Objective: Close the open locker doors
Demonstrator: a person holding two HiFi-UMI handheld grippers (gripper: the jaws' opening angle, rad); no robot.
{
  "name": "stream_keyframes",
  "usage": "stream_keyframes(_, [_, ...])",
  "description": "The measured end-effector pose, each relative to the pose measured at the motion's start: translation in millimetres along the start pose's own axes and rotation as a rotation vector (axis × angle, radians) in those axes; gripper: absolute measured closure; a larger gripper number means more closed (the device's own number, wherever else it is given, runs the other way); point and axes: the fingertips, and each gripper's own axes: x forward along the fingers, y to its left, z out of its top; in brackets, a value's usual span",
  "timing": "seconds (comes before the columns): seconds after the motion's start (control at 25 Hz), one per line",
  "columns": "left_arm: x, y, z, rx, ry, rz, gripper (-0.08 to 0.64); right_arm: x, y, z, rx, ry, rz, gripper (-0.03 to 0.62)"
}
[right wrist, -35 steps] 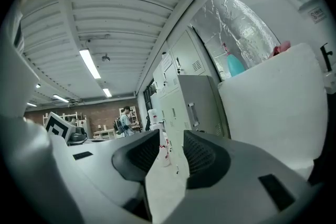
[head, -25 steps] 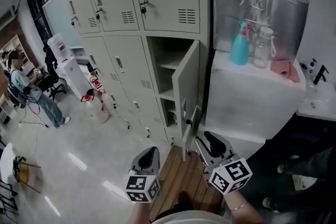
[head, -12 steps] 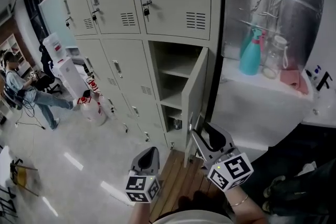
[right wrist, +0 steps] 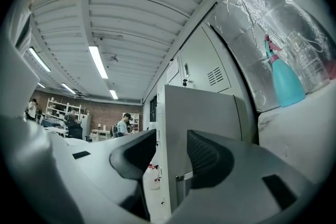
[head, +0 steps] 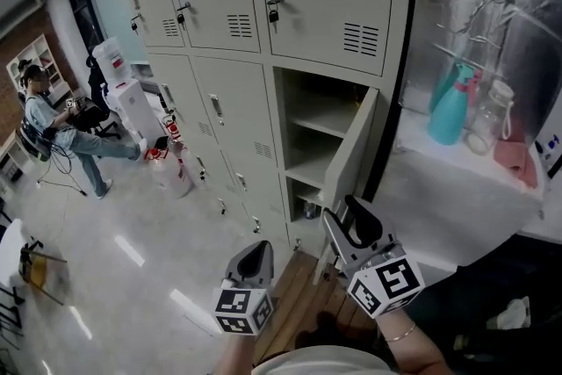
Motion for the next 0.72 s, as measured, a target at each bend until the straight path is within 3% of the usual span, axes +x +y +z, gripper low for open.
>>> stream_keyframes(0.72, [20.2, 43.0, 0.7, -0.039, 0.001, 0.153, 0.541, 72.5, -0.8, -16.0, -0.035, 0.027, 0.135, 0.379])
